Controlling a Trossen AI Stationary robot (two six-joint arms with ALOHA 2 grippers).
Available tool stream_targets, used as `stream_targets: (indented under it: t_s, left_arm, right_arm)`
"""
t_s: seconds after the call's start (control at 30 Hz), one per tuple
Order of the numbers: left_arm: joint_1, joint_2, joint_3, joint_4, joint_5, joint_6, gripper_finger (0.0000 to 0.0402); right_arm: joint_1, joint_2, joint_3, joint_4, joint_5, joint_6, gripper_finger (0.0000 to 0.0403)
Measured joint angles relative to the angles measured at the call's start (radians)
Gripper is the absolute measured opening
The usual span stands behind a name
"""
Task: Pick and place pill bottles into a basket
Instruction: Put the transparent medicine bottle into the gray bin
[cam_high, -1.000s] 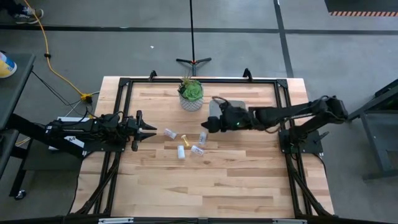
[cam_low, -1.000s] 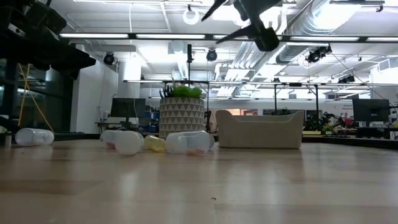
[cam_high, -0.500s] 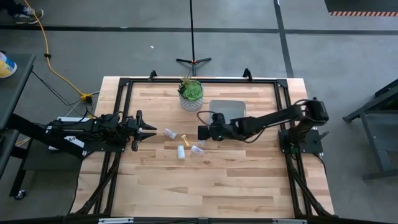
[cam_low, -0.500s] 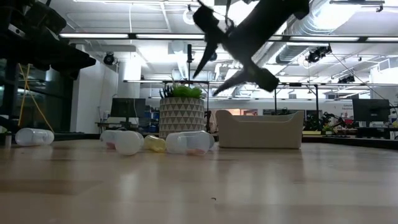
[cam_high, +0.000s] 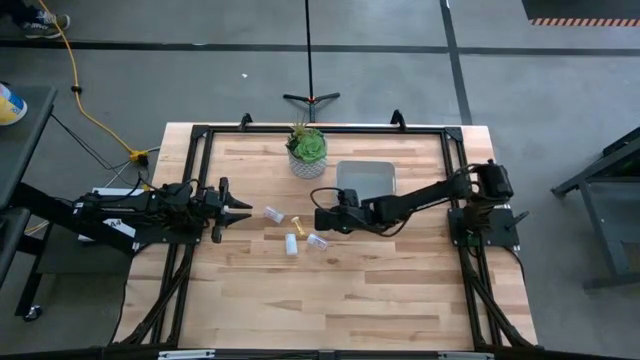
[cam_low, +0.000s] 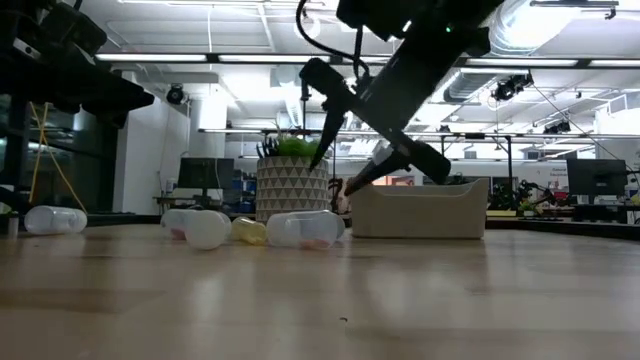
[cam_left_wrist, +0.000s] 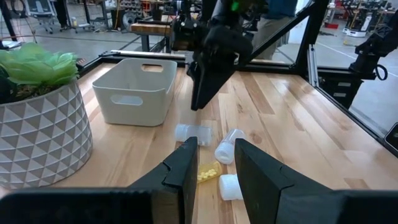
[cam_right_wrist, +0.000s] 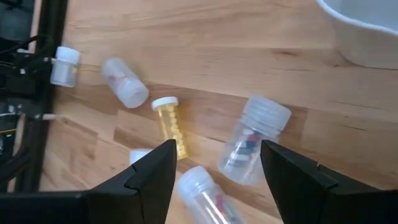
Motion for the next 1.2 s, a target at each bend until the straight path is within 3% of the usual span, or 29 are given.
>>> stream_targets:
  t_s: [0.67, 1.2]
  left_arm:
    - [0.000, 0.000, 0.000, 0.000, 0.000, -0.004, 0.0143]
    - [0.000, 0.000, 0.000, 0.000, 0.000, -0.004, 0.0143]
  right_arm:
    - [-0.029, 0.068, 0.000, 0.000, 0.026, 0.000, 0.0224]
    - [-0.042, 0.129, 0.002, 0.003, -0.101, 0.029, 0.0224]
